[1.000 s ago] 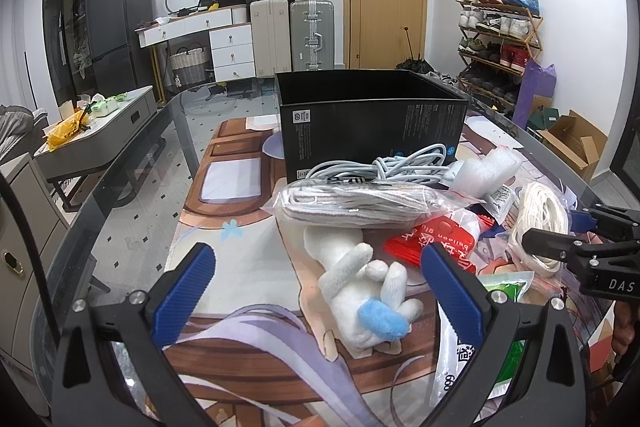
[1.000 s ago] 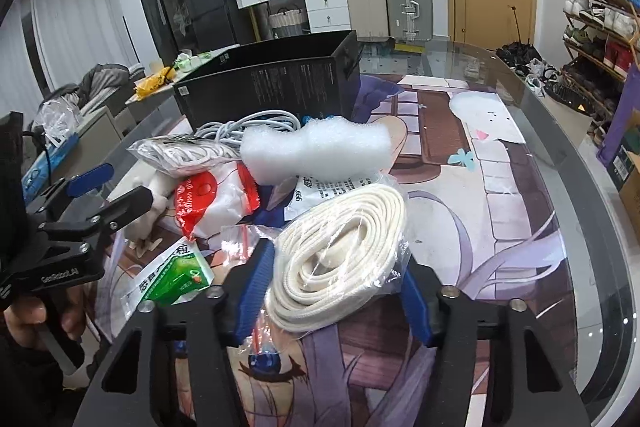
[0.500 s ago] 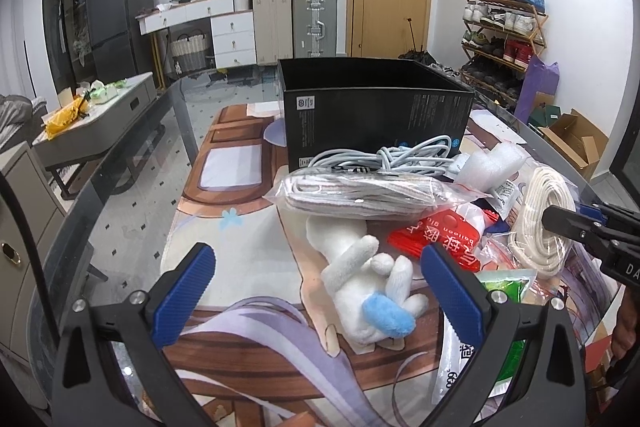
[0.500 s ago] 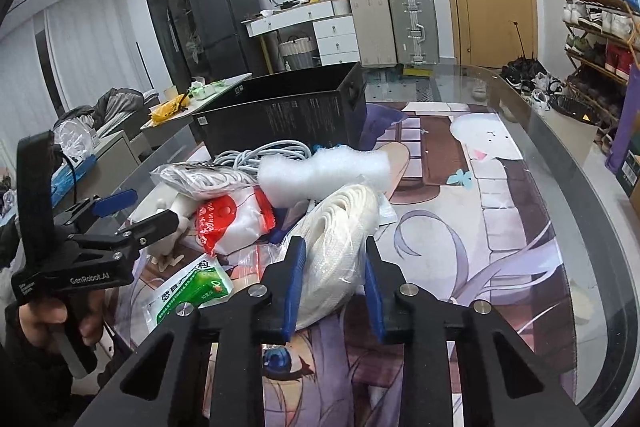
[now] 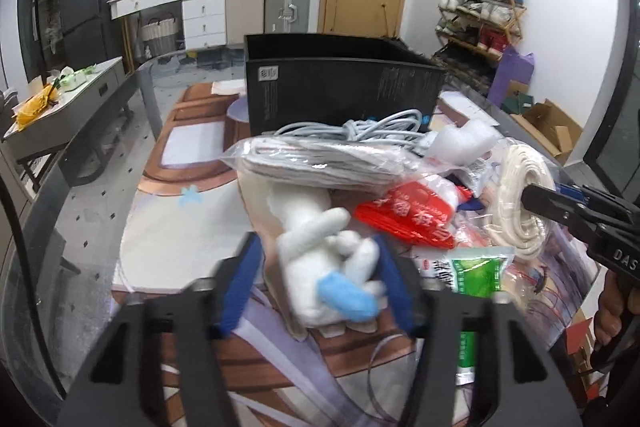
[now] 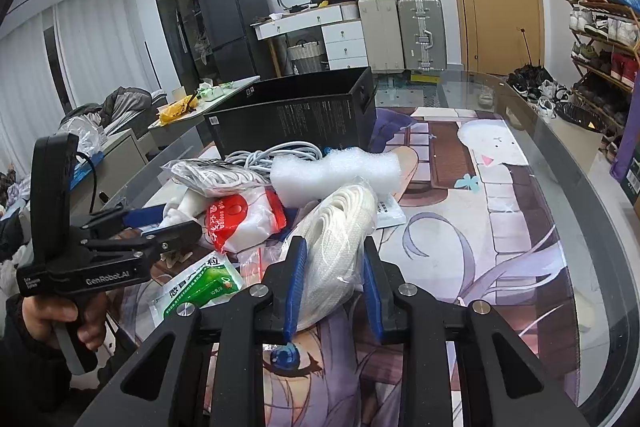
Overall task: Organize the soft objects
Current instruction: 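Grasp the white plush toy with the left tool and lift it, then carry the plush toy and bagged rope into the black box and release both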
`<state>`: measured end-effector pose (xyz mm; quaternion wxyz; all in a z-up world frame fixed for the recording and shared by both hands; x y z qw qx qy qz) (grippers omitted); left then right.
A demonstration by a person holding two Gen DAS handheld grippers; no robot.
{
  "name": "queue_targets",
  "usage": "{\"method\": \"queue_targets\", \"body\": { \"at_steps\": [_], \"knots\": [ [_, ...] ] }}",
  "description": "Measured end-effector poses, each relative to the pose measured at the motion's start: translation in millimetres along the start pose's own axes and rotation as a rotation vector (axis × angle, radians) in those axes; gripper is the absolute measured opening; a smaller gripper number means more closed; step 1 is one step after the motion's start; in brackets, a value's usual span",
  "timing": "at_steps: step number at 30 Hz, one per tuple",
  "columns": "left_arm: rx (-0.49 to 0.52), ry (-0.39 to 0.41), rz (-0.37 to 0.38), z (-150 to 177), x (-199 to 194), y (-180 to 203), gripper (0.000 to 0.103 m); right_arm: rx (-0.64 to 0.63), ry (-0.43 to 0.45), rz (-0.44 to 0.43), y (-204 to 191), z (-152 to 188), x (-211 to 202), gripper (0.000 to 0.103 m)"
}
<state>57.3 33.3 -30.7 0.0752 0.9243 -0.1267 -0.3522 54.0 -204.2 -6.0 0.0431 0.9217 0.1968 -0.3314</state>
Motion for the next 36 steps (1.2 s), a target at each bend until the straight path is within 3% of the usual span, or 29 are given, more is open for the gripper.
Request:
{"method": "queue_targets", "body": {
  "at_steps": [6,36],
  "knots": [
    [-0.013,0.039,0.024,1,-13,-1,0.036,-0.017,0.034,-0.007,-4,-2,-7,0.023],
    [-0.088,0.249,0.003,-17,-76,-33,0.035,-0.035,0.158,-0.022,-8,-33,-39,0.02]
  ]
}}
Point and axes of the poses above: each gripper's, at about its wrist camera, not at the fingertips, and x roughly the way its jaws point, y to its right, z to its underside, the point moved 2 cm from there along x, roughly the way its jaws point, and after that the axes turned 10 degrees about z, right-handed, at the moved point
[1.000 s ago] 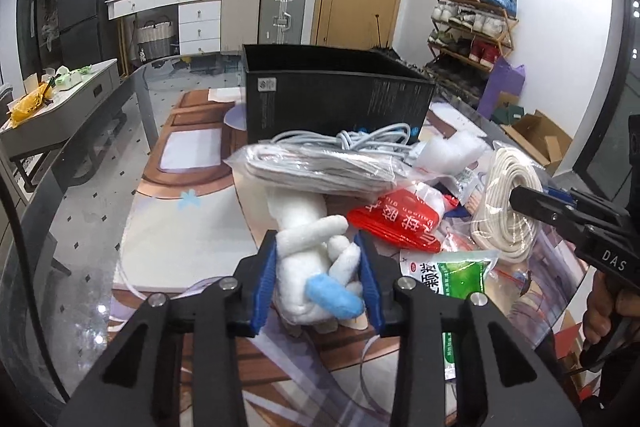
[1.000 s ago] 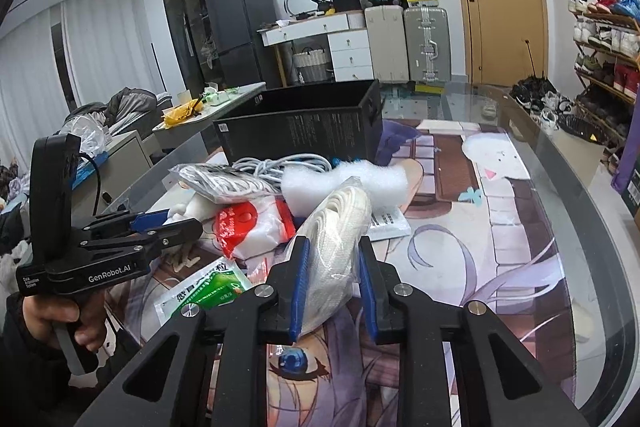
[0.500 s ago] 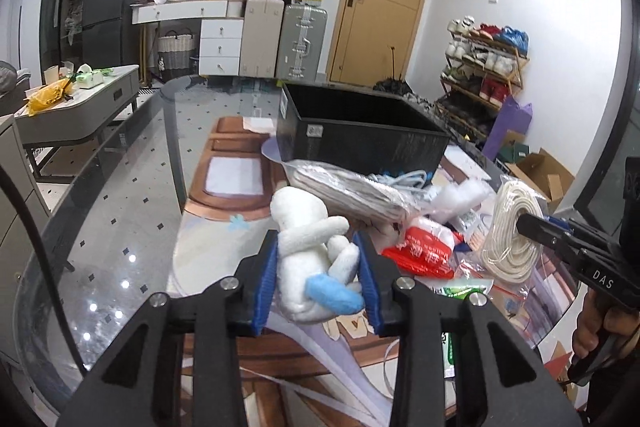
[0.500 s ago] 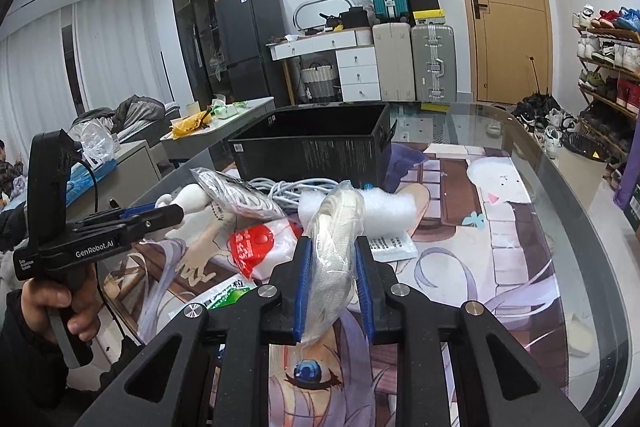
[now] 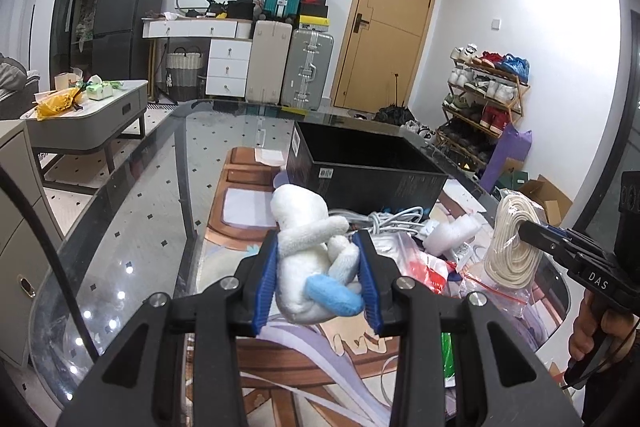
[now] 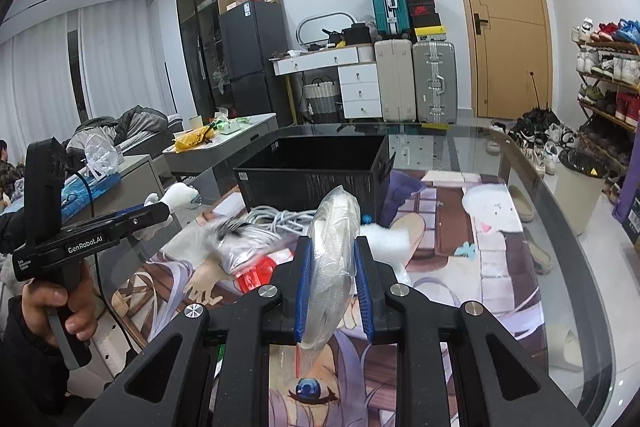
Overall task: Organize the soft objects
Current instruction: 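Carry the plush toy and bagged rope into the black box and release both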
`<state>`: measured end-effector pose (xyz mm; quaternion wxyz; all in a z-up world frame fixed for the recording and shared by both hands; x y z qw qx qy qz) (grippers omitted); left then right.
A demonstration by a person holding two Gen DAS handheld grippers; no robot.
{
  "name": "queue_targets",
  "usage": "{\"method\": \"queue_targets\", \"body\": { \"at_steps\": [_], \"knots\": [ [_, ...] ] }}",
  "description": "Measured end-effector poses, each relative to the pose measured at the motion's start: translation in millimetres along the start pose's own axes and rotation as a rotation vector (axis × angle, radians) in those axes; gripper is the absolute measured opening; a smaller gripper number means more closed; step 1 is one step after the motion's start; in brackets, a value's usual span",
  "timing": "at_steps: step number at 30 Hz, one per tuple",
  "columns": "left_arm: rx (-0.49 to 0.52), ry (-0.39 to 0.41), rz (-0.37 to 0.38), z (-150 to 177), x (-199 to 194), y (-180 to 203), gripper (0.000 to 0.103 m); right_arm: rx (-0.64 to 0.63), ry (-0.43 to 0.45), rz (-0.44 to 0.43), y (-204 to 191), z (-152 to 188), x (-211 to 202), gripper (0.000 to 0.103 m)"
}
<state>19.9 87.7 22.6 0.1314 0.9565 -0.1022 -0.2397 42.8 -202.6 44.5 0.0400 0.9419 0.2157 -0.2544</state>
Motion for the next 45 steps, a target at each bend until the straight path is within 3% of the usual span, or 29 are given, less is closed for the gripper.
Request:
{"method": "queue_targets", "body": {
  "at_steps": [23,45],
  "knots": [
    [0.085,0.039,0.051,-35,25,30,0.035,-0.03,0.084,-0.011,-8,-51,14,0.02],
    [0.087,0.079,0.045,-78,68,27,0.036,-0.019,0.144,0.022,-2,-110,50,0.02]
  ]
}}
Point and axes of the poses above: each gripper's, at about its wrist camera, not at the fingertips, and x roughly the way its jaws point, y to its right, z to its underside, the point moved 2 cm from there along x, roughly the way its jaws point, and after that the axes turned 10 degrees about z, right-handed, at the moved point
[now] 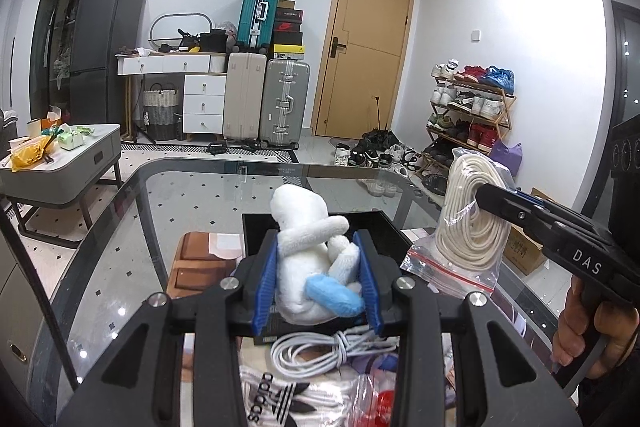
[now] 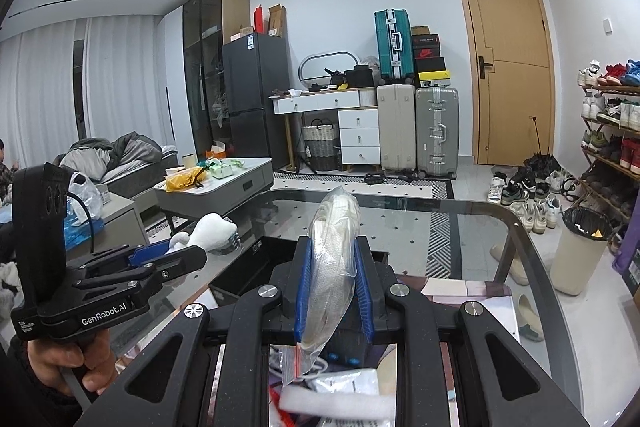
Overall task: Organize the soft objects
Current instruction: 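Carry the plush toy and bagged rope into the black box and release both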
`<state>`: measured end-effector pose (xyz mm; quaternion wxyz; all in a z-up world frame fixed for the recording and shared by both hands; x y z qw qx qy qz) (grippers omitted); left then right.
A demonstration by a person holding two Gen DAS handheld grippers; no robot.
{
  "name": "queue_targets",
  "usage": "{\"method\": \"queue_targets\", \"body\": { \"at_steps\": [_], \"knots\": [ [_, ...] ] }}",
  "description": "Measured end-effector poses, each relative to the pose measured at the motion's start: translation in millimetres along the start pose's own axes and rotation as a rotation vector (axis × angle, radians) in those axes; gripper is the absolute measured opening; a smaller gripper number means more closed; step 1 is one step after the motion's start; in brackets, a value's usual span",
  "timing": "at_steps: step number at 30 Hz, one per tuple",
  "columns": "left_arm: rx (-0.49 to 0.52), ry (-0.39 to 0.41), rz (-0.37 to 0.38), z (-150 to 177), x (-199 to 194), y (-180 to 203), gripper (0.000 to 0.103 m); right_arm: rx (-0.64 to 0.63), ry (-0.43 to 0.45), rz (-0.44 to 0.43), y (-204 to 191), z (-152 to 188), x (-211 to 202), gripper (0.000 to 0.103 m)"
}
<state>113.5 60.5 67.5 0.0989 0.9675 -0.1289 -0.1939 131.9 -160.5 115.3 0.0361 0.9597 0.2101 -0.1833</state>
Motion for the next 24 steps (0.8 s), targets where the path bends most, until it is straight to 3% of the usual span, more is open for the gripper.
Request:
{"method": "queue_targets", "body": {
  "at_steps": [12,24],
  "knots": [
    [-0.014,-0.013,-0.005,-8,38,-6,0.036,-0.026,-0.015,0.02,-5,-15,44,0.02],
    [-0.03,-0.038,-0.018,-3,70,-19,0.036,-0.107,-0.074,0.019,-20,-5,95,0.02]
  ]
}}
Point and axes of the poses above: each gripper's, at about its wrist camera, not at the fingertips, and x roughly the way its jaws point, y to its right, z to its underside, the point moved 2 cm from there along x, roughly the way its jaws point, and after that the axes turned 10 degrees about z, right-handed, at the moved point
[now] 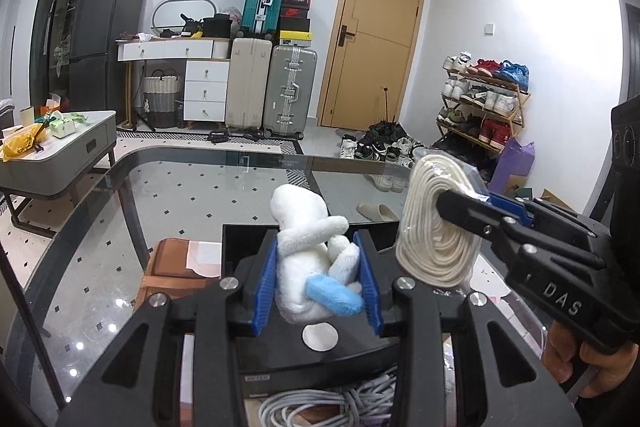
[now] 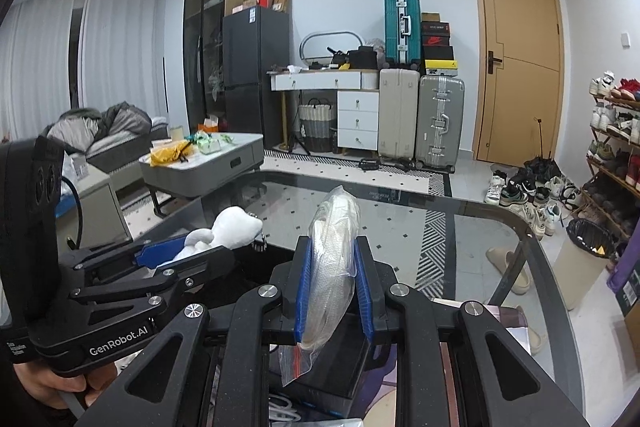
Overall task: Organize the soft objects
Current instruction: 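Carry the plush toy and bagged rope into the black box and release both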
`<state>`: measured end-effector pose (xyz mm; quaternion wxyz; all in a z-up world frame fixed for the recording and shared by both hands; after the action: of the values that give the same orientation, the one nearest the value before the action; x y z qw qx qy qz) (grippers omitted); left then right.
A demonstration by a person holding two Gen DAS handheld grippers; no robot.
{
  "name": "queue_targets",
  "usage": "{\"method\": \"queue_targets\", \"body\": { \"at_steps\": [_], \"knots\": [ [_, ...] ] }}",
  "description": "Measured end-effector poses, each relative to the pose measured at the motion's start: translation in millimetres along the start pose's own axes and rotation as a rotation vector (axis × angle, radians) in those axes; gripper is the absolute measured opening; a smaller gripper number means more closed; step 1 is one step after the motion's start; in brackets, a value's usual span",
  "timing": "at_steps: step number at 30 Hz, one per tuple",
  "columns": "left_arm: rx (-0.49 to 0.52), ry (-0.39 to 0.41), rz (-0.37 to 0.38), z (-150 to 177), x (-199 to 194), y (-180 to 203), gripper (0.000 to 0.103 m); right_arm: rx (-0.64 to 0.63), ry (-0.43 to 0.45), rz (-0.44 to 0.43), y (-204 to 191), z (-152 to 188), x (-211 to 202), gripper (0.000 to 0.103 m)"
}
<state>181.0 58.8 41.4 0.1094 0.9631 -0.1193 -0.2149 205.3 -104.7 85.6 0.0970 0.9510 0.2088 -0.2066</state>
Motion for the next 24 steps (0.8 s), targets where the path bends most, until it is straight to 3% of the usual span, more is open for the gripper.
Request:
{"method": "queue_targets", "body": {
  "at_steps": [10,13,14,16,18,20,22,24],
  "knots": [
    [-0.022,-0.072,-0.013,5,15,-5,0.041,-0.064,-0.117,-0.005,-17,19,37,0.02],
    [-0.01,-0.078,-0.025,5,14,-4,0.05,-0.084,-0.156,-0.002,-18,24,43,0.025],
    [-0.011,-0.08,-0.025,5,13,-3,0.06,-0.088,-0.149,0.013,-18,24,42,0.028],
    [-0.027,-0.075,-0.007,5,8,-5,0.067,-0.071,-0.112,0.051,-13,22,36,0.043],
    [-0.041,-0.075,-0.013,4,3,-5,0.092,-0.045,-0.094,0.062,-6,20,28,0.053],
    [-0.053,-0.051,-0.023,3,-7,-6,0.101,-0.045,-0.091,0.073,-2,19,19,0.064],
    [-0.062,-0.033,-0.011,2,-17,-7,0.103,-0.033,-0.094,0.069,2,20,8,0.087],
    [-0.067,-0.028,-0.012,2,-25,-9,0.103,0.003,-0.081,0.08,10,24,-5,0.1]
  ]
}}
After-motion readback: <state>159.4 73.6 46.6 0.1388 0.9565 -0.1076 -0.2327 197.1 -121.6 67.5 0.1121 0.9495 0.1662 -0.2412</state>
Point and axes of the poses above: each gripper's, at about its wrist camera, not at the fingertips, and x roughly the way its jaws point, y to its right, z to its underside, the point moved 2 cm from there along x, roughly the way its jaws point, and after that the axes turned 10 degrees about z, right-handed, at the moved point
